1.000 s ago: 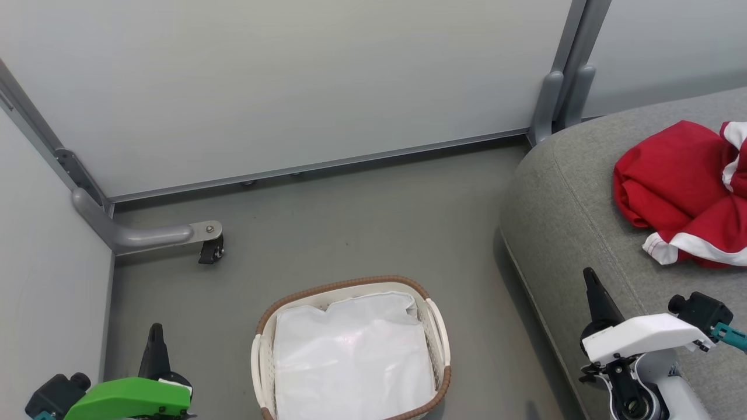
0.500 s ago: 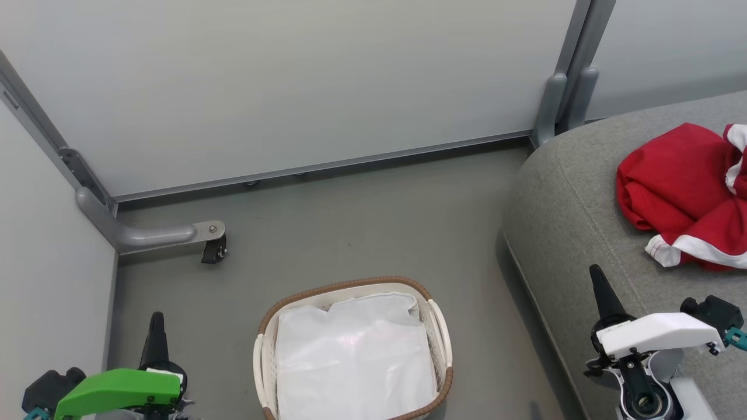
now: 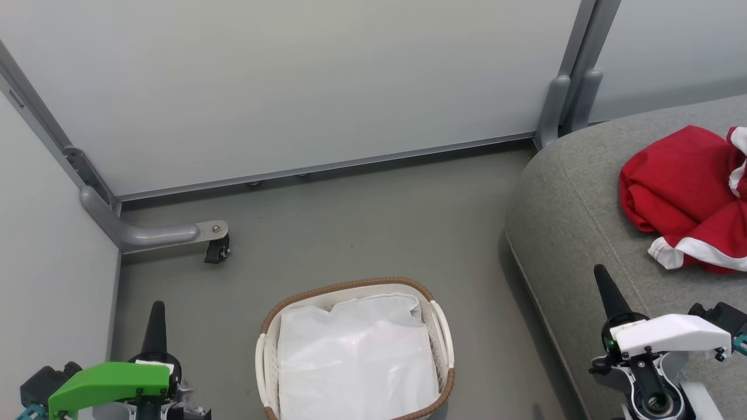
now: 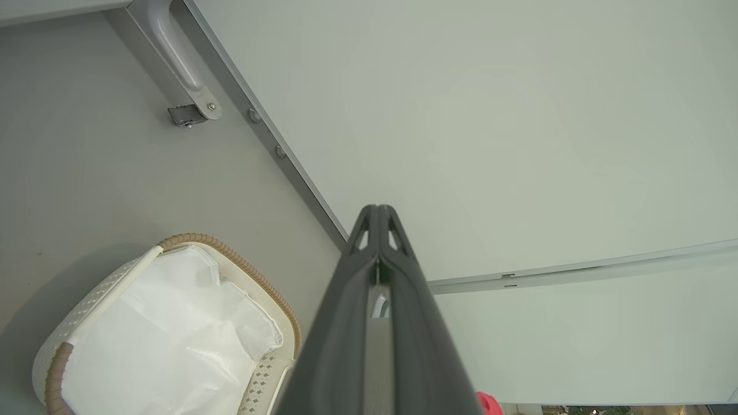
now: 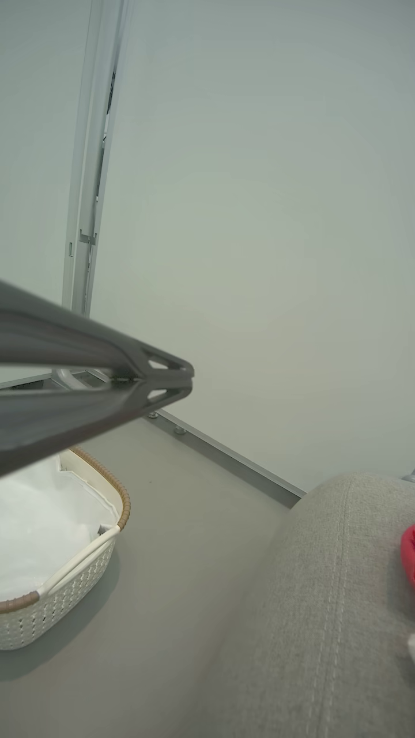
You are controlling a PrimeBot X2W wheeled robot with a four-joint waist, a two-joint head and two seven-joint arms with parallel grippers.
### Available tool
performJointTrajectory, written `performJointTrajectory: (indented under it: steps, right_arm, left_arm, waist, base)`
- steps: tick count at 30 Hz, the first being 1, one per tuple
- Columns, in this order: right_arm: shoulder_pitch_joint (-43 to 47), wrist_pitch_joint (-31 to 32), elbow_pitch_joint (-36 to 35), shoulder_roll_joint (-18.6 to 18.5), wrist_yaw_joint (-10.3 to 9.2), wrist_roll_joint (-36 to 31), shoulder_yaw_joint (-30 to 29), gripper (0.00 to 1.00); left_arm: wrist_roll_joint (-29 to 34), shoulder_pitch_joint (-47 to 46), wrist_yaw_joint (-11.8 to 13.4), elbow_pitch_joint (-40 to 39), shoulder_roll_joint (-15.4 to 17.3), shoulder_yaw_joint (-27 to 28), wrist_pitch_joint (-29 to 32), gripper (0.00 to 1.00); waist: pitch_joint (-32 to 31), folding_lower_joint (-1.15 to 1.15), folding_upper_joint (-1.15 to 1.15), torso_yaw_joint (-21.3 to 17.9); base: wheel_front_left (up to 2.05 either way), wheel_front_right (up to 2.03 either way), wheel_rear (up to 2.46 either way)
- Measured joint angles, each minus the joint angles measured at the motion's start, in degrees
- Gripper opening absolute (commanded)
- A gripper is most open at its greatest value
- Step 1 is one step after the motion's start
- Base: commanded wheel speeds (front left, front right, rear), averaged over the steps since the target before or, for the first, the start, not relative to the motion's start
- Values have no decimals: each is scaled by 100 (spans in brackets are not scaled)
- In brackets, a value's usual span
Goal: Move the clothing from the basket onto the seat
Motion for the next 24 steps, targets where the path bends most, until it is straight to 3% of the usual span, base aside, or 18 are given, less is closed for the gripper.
performJointTrajectory:
  steps: [24]
  right_arm:
    - [60,296,-218,-3,-2,1181,-156,0]
  left_arm:
    - [-1096,-102,-10,-175,10,34,301,0]
  waist:
    - [-29,0,0,71]
  base:
    - [0,0,0]
